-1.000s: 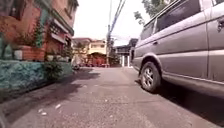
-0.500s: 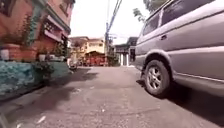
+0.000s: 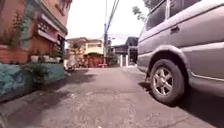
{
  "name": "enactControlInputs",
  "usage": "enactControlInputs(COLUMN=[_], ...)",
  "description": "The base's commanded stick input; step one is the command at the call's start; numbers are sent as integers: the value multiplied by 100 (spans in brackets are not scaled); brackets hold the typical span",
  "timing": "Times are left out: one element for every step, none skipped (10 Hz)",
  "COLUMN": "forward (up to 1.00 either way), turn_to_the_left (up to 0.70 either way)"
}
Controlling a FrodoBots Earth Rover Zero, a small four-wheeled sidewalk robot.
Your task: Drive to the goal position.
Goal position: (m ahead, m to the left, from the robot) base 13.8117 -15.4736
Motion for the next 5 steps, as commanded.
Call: enactControlInputs(forward=[70, 70, 70, 70, 70], turn_to_the_left=[0, 1, 0, 0, 0])
